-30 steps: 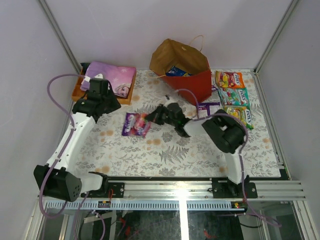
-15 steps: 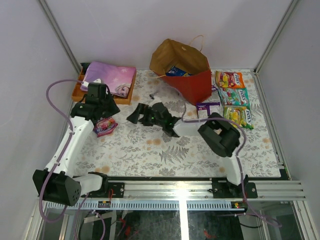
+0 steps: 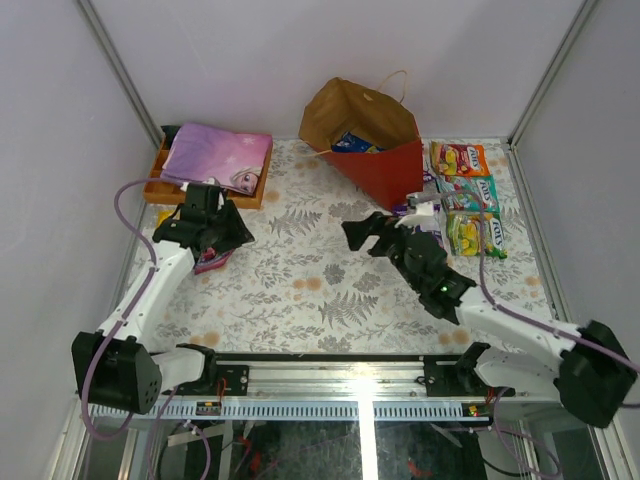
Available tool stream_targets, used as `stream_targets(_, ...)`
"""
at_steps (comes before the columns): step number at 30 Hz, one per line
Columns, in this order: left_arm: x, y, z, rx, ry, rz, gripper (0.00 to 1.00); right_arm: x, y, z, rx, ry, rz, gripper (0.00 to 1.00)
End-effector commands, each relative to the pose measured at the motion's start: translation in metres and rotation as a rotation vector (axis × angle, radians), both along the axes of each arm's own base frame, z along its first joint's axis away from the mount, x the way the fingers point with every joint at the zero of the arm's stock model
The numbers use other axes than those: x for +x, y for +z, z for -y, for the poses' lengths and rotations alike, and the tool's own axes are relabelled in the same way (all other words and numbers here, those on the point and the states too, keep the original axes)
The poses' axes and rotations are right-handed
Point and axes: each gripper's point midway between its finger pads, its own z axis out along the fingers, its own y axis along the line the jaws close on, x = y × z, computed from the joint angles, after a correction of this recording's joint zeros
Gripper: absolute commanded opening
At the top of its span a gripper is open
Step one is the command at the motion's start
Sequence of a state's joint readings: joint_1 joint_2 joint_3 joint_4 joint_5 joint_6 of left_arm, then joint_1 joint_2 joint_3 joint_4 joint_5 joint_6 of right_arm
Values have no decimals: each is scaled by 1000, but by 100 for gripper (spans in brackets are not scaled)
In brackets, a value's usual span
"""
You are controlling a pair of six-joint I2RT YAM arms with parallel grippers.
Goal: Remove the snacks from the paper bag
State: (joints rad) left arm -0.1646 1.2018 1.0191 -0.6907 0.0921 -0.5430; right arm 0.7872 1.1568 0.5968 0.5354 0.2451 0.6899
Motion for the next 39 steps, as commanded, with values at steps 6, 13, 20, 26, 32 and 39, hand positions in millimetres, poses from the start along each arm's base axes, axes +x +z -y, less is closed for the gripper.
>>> stream_targets(6,2,13,32,-89,-125,120,54,12,31,80,-339,-270,125,99)
stream_targets(13,1,29,29,-72,-138,185,78,25,48,51,-415,-148,161,99)
stream_targets(20,-6,28,27,-55,-153,188,100,46,65,29,-488,-82,169,99)
stream_targets(26,-6,48,34,-85,-201,249,100,67,77,17,-529,-58,150,99)
stream_targets(32,-7,124,81,-268,-381,466,100,102,84,8,-541,-8,101,99)
stream_targets(39,-54,169,156,-508,-900,524,100,140,66,-13,-623,114,-18,99)
